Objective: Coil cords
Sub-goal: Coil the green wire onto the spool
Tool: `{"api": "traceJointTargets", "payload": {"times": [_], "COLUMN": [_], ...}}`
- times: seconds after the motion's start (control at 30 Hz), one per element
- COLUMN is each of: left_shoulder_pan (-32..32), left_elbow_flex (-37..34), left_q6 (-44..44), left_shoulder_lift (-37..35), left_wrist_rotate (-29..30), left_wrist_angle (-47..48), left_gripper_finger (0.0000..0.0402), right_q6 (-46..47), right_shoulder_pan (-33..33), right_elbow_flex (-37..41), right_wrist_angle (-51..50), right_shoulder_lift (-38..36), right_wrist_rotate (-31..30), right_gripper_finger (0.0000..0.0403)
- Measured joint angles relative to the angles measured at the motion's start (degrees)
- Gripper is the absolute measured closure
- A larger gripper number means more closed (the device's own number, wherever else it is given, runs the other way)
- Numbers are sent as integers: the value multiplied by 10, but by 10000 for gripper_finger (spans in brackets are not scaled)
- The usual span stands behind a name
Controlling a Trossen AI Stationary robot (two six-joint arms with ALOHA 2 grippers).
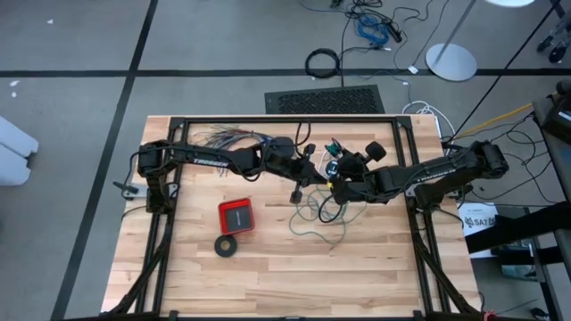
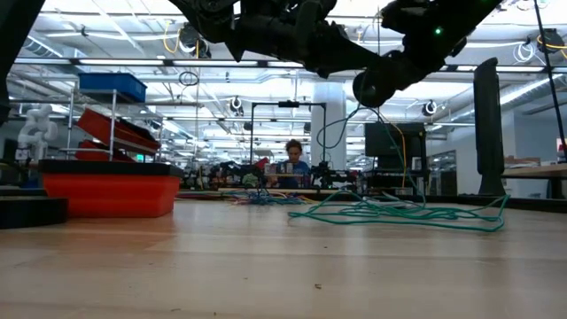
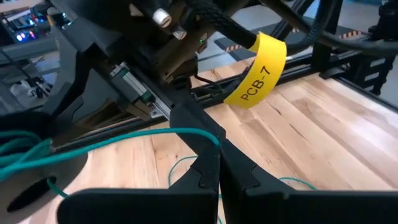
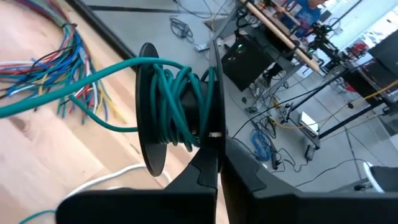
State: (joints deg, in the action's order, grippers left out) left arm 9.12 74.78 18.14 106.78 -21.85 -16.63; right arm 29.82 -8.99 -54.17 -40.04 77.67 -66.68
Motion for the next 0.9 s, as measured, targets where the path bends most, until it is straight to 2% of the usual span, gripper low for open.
{"api": "traceJointTargets", "payload": {"times": [0.33, 0.43, 0.57, 0.9], "left_shoulder_pan": [-14, -11, -11, -26], "left_elbow_flex": [0, 4, 2, 1], "left_q6": [38, 43, 48, 28], "left_shoulder_lift": [1, 1, 1, 3], "left_wrist_rotate": [6, 35, 40, 41], "left_wrist_angle": [6, -16, -15, 32], "left_gripper_finger": [401, 401, 401, 401], "right_q6": [-81, -101, -171, -164], "right_shoulder_pan": [0, -2, -2, 7], "right_elbow_flex": [-1, -3, -3, -3], "right_wrist_angle": [26, 53, 94, 127], "right_shoulder_lift": [-1, 1, 0, -13], "right_wrist_rotate": [108, 156, 196, 126], "right_gripper_finger": [403, 403, 403, 403]}}
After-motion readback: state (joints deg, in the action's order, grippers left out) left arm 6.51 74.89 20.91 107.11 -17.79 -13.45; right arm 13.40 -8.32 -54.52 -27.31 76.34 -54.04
